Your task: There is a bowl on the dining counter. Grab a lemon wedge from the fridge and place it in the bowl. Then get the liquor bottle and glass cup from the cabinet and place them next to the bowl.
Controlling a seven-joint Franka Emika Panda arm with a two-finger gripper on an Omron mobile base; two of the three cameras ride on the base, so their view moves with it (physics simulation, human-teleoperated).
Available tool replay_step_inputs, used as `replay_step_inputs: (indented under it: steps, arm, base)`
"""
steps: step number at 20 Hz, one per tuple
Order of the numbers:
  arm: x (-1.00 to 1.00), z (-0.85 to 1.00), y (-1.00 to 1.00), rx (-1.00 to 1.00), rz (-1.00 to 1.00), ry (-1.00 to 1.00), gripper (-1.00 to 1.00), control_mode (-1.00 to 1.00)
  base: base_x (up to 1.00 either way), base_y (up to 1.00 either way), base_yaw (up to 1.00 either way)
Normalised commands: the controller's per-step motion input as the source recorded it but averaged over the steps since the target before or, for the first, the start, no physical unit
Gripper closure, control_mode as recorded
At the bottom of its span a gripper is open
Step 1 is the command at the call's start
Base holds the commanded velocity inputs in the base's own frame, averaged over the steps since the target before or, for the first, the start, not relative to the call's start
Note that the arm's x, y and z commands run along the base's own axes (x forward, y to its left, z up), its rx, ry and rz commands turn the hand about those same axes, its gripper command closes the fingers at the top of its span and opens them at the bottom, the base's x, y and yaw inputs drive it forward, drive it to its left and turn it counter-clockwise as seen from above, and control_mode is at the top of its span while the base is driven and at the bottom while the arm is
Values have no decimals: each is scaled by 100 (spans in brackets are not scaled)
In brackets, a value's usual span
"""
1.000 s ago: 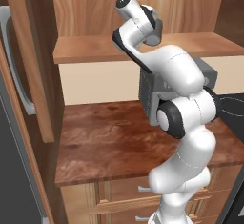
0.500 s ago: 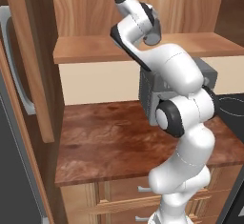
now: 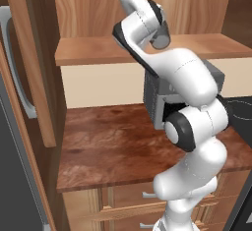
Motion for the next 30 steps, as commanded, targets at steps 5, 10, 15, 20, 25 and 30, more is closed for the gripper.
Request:
replay_step_inputs:
  steps: [5, 10, 15, 20, 25, 30]
  arm:
    - [-100, 0, 0, 5, -4, -12, 100, -100]
    - [-100, 0, 0, 9, -4, -14, 100, -100]
    - [-100, 0, 0, 20, -4, -3, 100, -100]
    - [-100, 0, 0, 28, -2, 2, 100, -100]
    - [-92, -11, 0, 24, -2, 14, 100, -100]
    - [-64, -30, -1, 19, -5, 26, 100, -100]
  base:
    - [0, 0, 0]
    - [0, 0, 0]
    - [0, 0, 0]
    - [0, 0, 0]
    - [0, 0, 0]
    - [0, 0, 0]
